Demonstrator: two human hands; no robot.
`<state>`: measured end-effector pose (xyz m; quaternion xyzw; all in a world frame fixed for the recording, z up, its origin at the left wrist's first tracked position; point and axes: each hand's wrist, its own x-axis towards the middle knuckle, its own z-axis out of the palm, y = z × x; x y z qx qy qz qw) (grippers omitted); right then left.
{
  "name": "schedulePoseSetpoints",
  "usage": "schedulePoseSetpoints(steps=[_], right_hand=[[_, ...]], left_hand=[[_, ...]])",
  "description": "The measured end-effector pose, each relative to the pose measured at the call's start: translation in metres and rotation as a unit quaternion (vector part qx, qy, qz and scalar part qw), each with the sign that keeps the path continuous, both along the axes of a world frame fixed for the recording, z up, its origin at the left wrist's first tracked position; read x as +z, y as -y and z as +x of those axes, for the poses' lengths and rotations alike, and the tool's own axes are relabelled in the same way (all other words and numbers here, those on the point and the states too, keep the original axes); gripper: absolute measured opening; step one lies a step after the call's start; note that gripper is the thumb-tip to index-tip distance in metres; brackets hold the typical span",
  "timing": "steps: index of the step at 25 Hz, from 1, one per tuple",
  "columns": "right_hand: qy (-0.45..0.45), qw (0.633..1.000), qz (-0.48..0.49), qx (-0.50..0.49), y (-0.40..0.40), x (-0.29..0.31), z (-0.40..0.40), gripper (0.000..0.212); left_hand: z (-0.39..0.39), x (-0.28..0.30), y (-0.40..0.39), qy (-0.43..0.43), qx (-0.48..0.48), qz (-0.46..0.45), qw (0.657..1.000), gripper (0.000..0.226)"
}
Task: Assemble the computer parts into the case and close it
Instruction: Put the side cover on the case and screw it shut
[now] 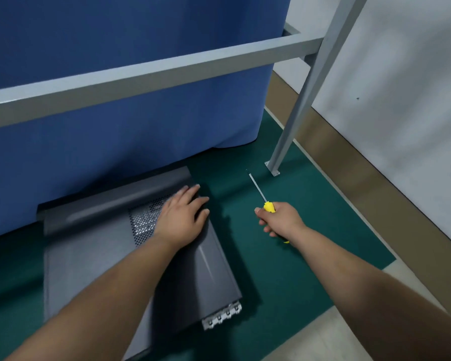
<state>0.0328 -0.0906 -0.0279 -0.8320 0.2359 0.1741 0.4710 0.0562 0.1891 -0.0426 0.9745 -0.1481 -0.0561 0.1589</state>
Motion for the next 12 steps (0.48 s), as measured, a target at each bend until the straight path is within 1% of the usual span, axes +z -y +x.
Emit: schedulePoseSetpoints(steps=[3,5,7,12], right_hand=[[-0.011,0.999,-0.008,-0.029,0.022,-0.02,0.052,0.011],[-0.019,0.998,-0.013,-0.054,0.034,-0.037,0.09,0.006],[-0.018,0.998,-0.04,-0.053,0.041,-0.054,0.121,0.008],[0.002,0.989,-0.146,0.008,0.031,-0.093,0.193,0.02]], left_hand=[[0.046,-0.005,0.002,-0.004,0.003,0.038,0.999,0.046],[0.064,-0.01,0.005,0.014,0.002,0.067,0.998,0.046],[0.062,-0.011,0.008,0.043,0.009,0.066,0.997,0.044],[0.069,-0.018,0.009,0.084,0.016,0.031,0.996,0.034]])
